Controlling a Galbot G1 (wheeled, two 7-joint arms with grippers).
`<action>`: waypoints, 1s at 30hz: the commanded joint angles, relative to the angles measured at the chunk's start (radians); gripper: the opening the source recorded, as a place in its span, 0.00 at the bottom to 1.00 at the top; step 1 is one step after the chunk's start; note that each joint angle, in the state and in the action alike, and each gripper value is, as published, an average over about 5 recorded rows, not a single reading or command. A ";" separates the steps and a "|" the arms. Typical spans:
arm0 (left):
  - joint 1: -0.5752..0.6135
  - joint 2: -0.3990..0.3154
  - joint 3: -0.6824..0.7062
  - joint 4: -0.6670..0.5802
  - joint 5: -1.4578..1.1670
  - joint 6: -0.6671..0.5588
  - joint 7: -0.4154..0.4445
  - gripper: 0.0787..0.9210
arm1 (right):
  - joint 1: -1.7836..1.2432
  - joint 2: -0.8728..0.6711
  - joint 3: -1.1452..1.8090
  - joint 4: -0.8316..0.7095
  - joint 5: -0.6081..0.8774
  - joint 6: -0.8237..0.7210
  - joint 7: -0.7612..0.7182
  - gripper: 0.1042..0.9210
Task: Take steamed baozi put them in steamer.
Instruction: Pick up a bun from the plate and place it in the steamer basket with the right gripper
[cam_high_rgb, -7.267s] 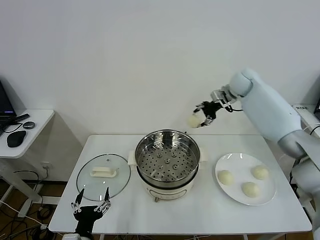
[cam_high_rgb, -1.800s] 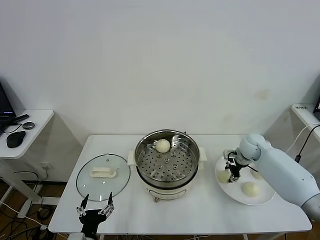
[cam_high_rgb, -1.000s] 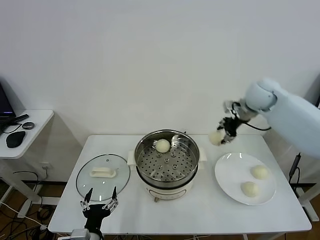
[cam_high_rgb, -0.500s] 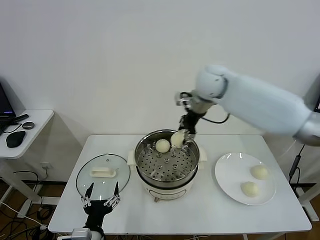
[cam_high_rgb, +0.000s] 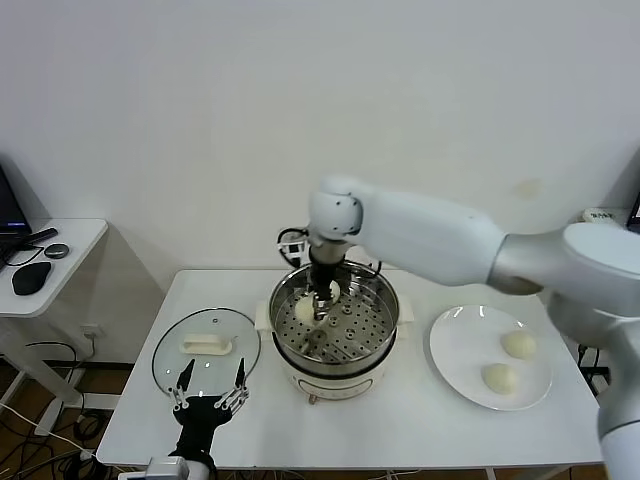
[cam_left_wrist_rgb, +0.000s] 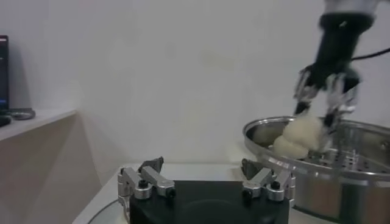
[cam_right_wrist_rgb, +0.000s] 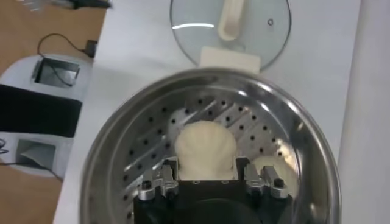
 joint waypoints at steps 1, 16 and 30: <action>-0.001 -0.002 0.012 -0.010 0.000 -0.001 -0.003 0.88 | -0.071 0.116 -0.004 -0.096 -0.063 -0.029 0.067 0.56; -0.014 -0.015 0.033 0.013 0.000 0.000 0.002 0.88 | -0.100 0.049 0.058 -0.051 -0.078 -0.028 0.082 0.68; -0.018 -0.020 0.022 0.024 -0.004 0.004 0.007 0.88 | -0.010 -0.404 0.272 0.180 -0.092 0.117 -0.031 0.88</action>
